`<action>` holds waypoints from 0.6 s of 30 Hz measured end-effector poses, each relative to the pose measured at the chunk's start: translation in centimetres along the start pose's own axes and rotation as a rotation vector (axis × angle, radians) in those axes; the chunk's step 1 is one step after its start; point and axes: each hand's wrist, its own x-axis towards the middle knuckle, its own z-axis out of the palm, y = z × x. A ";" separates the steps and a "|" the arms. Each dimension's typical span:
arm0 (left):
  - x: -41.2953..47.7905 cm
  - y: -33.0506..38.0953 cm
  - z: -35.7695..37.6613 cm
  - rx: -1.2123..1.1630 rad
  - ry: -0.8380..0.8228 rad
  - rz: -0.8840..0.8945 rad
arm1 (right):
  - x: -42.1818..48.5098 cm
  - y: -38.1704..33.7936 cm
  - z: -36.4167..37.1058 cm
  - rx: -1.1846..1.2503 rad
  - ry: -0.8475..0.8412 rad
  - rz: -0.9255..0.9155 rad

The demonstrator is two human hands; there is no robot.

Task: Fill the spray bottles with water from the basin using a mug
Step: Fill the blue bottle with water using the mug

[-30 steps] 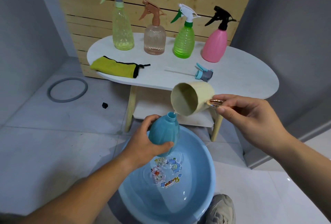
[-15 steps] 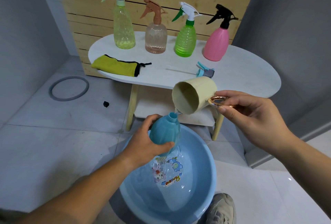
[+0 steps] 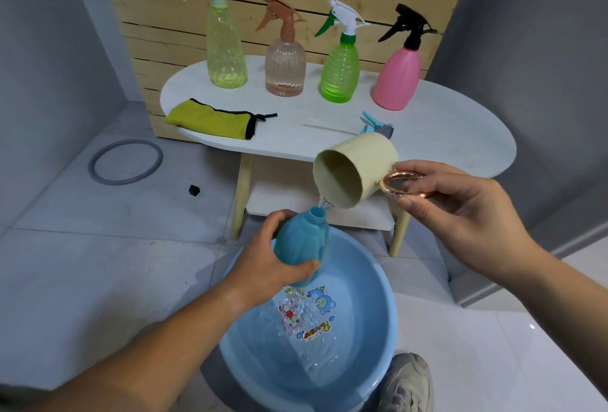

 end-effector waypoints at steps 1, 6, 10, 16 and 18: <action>0.0 0.0 0.0 -0.001 0.004 0.002 | 0.0 0.0 0.0 0.002 -0.002 -0.007; 0.1 -0.1 0.1 0.001 0.005 0.008 | 0.0 -0.4 0.1 -0.006 -0.010 -0.047; 0.1 -0.3 0.0 0.002 -0.009 -0.002 | 0.0 -0.7 0.1 -0.044 -0.022 -0.089; 0.1 -0.5 0.0 0.000 -0.006 -0.013 | 0.0 -0.5 -0.1 -0.201 -0.042 -0.142; 0.1 -0.5 0.0 0.008 -0.007 -0.016 | -0.1 -0.6 0.0 -0.239 -0.050 -0.163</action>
